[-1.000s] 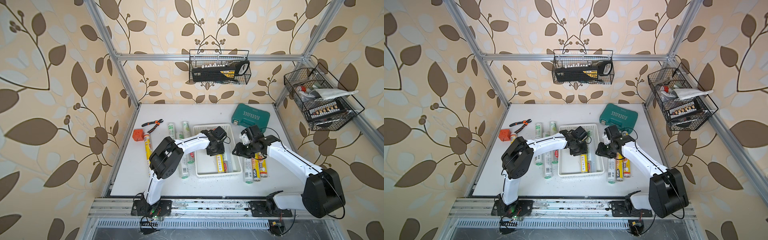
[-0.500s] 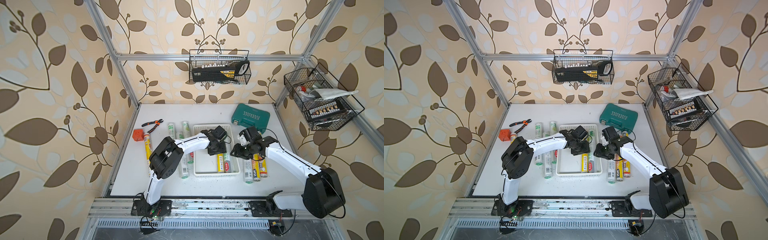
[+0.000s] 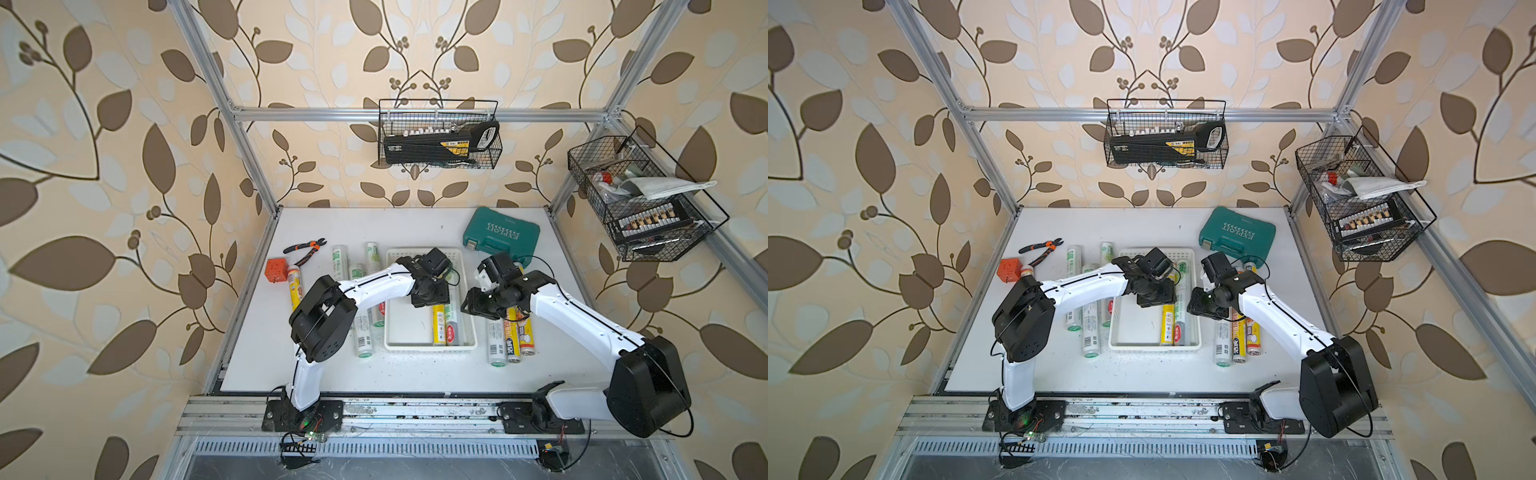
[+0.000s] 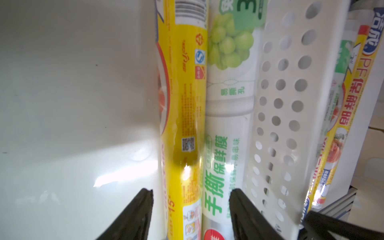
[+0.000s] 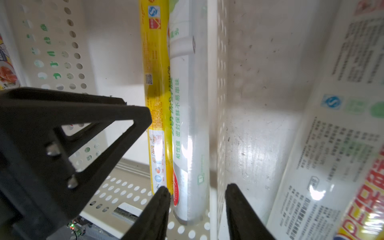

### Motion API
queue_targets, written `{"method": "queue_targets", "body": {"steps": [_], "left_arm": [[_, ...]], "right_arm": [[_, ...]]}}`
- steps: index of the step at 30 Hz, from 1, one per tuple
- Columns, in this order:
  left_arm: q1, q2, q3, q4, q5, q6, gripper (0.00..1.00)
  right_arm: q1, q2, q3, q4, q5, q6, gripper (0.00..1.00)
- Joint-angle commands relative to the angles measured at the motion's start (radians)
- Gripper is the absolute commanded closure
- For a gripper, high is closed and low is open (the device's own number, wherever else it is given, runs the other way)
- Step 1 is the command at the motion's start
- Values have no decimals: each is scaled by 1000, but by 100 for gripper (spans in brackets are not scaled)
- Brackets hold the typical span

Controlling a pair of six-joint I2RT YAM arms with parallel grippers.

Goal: Put the plastic wrap into the basket
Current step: Place the plastic wrap in the basket, then pick up the plastic wrap from the center of the board.

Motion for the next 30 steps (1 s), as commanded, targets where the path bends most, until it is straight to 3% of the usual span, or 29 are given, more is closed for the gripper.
{"method": "queue_targets", "body": {"steps": [1, 10, 22, 30], "left_arm": [[7, -110, 44, -78, -63, 49, 33], [12, -262, 59, -223, -299, 124, 21], [82, -539, -124, -238, -538, 177, 2], [162, -668, -229, -258, -601, 194, 1]], "right_arm": [[-13, -49, 65, -94, 97, -43, 51], [-97, -62, 78, -161, 213, -99, 42], [-136, -13, -7, -91, 210, -108, 41], [-143, 25, -45, -51, 209, -106, 39]]}}
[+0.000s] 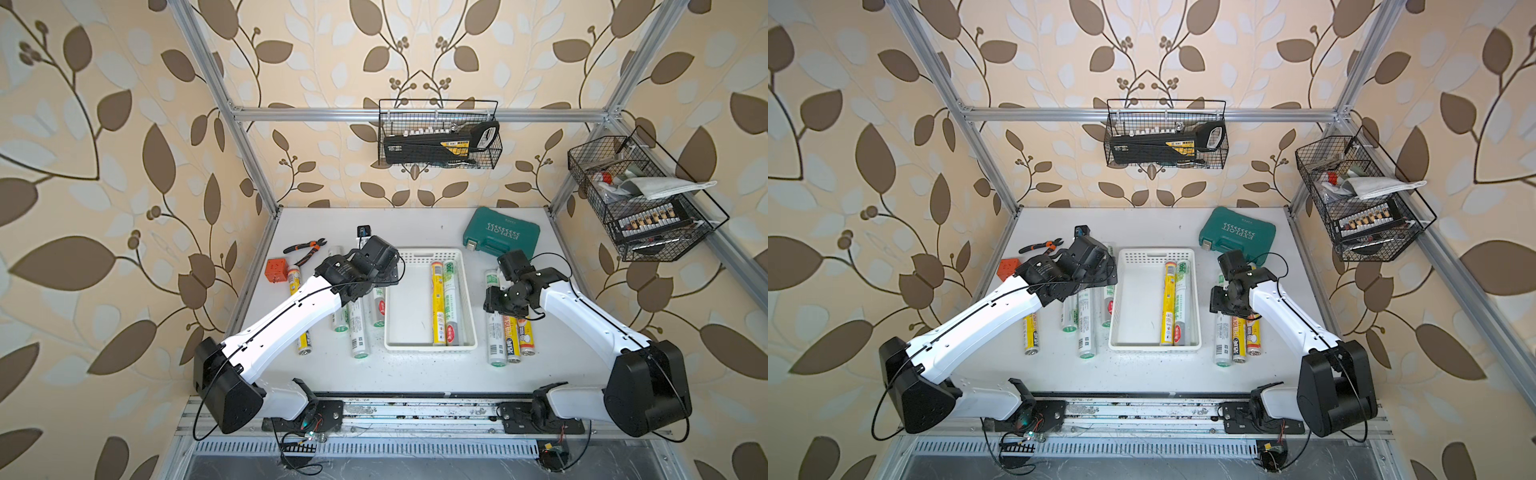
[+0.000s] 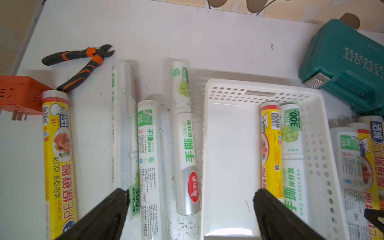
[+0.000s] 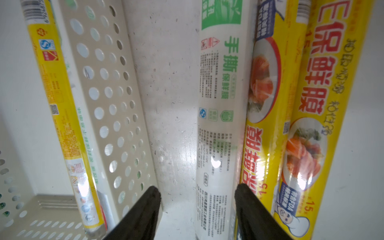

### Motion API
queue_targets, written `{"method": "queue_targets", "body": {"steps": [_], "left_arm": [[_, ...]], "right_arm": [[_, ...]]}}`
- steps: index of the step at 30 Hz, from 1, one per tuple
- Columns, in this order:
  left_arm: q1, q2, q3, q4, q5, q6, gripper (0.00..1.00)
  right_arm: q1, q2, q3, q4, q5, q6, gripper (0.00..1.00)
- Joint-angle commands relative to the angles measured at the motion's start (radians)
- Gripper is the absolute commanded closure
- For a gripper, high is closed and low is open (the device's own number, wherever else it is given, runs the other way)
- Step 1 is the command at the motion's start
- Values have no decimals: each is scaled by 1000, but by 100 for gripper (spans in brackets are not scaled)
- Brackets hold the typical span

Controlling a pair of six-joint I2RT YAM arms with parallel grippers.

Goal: Put the plastic wrap into the basket
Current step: Pick up the plastic wrap from the center of the board.

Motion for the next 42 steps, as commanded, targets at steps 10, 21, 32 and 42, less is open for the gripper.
{"method": "queue_targets", "body": {"steps": [10, 21, 32, 42], "left_arm": [[85, -132, -93, -18, -63, 37, 1], [95, -131, -110, -13, -49, 37, 1], [105, -121, -121, -3, -37, 22, 1], [111, -119, -128, 2, -31, 28, 1]], "right_arm": [[-8, 65, -50, 62, 5, -9, 38], [-10, 119, -71, 103, -14, -3, 38], [-10, 168, -80, 143, -33, 3, 38], [-8, 212, -82, 167, -34, -1, 41]]}}
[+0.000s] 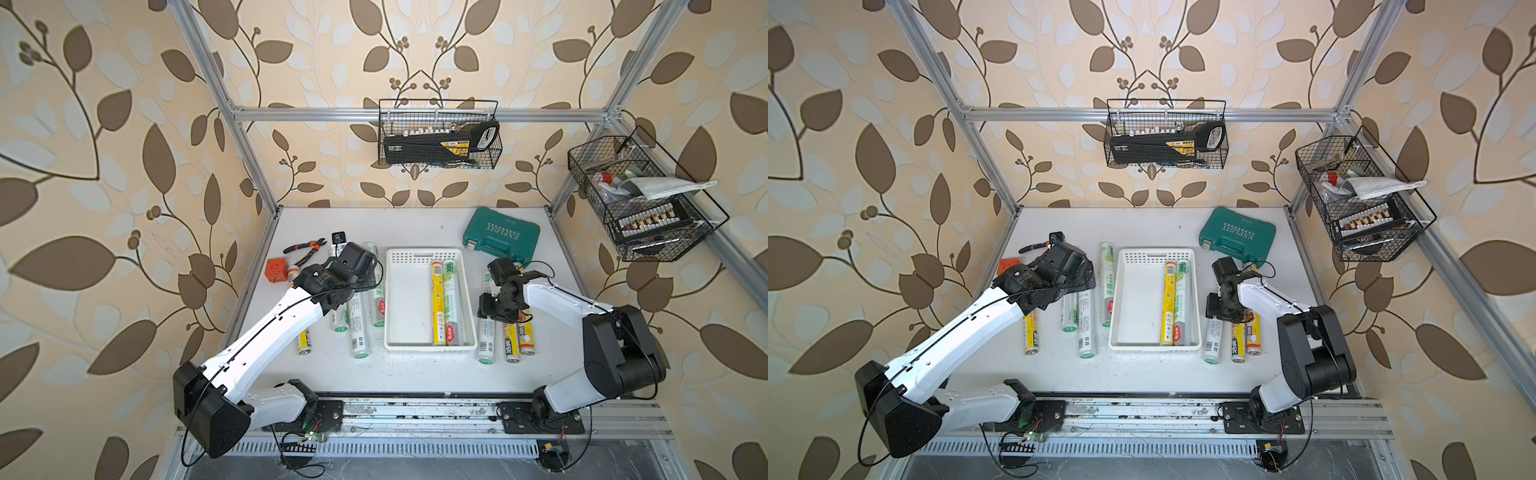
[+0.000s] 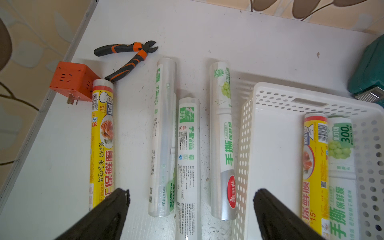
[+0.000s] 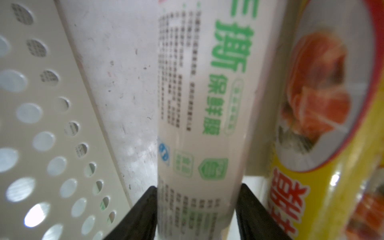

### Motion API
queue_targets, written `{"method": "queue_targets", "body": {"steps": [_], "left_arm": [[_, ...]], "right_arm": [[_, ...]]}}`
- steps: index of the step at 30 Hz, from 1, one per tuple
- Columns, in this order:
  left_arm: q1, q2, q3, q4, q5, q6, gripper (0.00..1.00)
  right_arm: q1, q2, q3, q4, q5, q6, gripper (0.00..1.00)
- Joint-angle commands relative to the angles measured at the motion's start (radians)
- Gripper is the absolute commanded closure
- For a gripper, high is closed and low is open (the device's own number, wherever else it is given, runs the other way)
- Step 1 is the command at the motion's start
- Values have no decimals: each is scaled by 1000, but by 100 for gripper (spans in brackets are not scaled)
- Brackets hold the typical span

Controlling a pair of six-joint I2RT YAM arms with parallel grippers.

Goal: Put the plastic wrap into the basket
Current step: Pick up the plastic wrap from the center of the board.

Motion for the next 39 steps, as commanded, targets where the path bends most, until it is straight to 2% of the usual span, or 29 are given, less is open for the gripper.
{"method": "queue_targets", "body": {"steps": [1, 8, 12, 23, 28, 39], "left_arm": [[13, -11, -11, 16, 3, 13, 1], [19, -11, -26, 21, 8, 1, 1], [21, -13, -29, 20, 9, -4, 1], [25, -46, -42, 23, -4, -5, 1], [30, -51, -39, 16, 2, 11, 1], [53, -96, -31, -11, -17, 12, 1]], "right_arm": [[1, 24, -16, 10, -7, -2, 41], [1, 44, -3, 12, -8, -4, 43], [1, 38, 4, 9, -24, -6, 51], [1, -12, 49, -67, -30, -4, 53], [4, -86, 88, -122, -28, -12, 57], [41, -252, 260, -218, -93, 30, 57]]}}
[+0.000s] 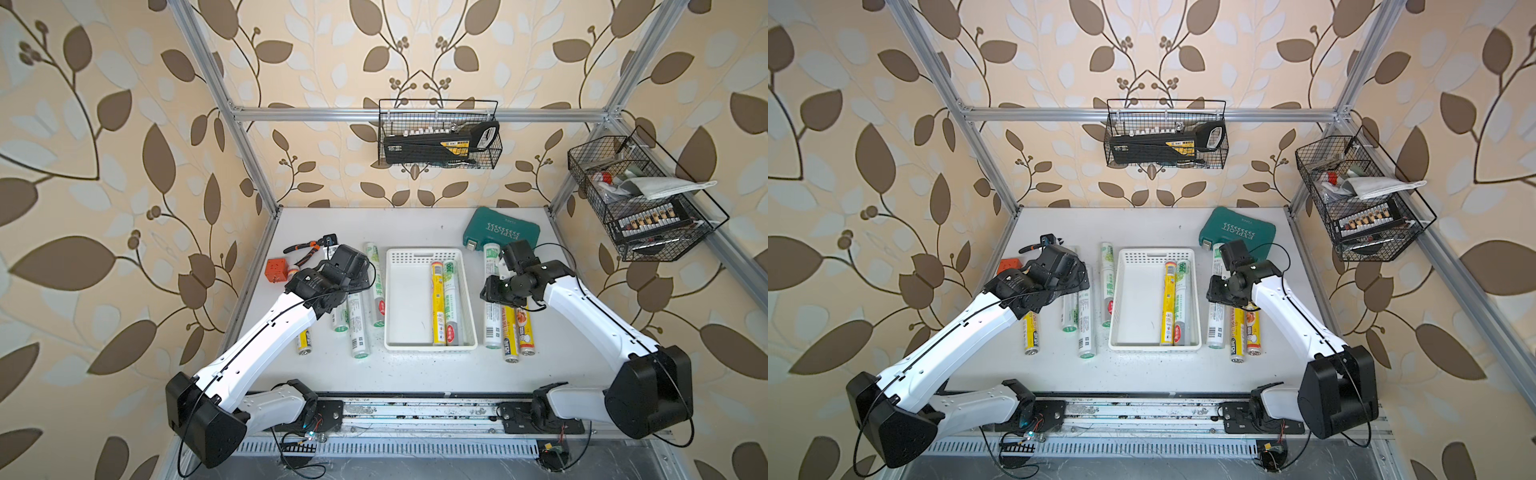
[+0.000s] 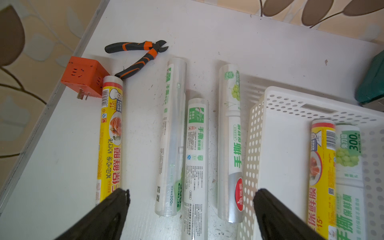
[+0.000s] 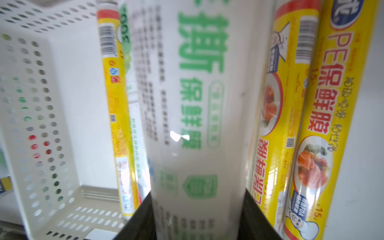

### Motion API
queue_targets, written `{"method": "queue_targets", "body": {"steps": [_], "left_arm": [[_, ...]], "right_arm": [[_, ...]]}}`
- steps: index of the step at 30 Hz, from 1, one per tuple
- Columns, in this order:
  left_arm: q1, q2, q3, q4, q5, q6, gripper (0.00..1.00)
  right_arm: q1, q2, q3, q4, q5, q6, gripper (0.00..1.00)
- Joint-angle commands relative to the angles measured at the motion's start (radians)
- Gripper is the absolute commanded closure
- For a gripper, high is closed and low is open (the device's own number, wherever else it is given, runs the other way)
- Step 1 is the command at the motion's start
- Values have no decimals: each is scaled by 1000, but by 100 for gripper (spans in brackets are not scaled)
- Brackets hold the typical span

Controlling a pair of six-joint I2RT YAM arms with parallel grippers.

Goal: Put the plastic wrap into the basket
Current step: Pick up the plastic wrap from the center of the board, then place the plastic wrap in the basket.

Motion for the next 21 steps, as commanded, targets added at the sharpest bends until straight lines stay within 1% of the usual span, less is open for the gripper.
{"method": "queue_targets", "body": {"steps": [1, 8, 13, 18, 21], "left_arm": [[14, -38, 11, -18, -20, 16, 1], [17, -58, 5, -27, -20, 13, 1], [18, -67, 3, -34, -21, 11, 1], [18, -74, 2, -37, -20, 10, 1], [18, -78, -2, -39, -21, 11, 1]], "right_arm": [[32, -33, 76, -30, -50, 36, 57], [142, -8, 153, 24, -102, 127, 57], [223, 37, 183, 77, -93, 177, 57], [280, 80, 177, 165, -96, 228, 57], [296, 119, 181, 197, -102, 253, 56]]}}
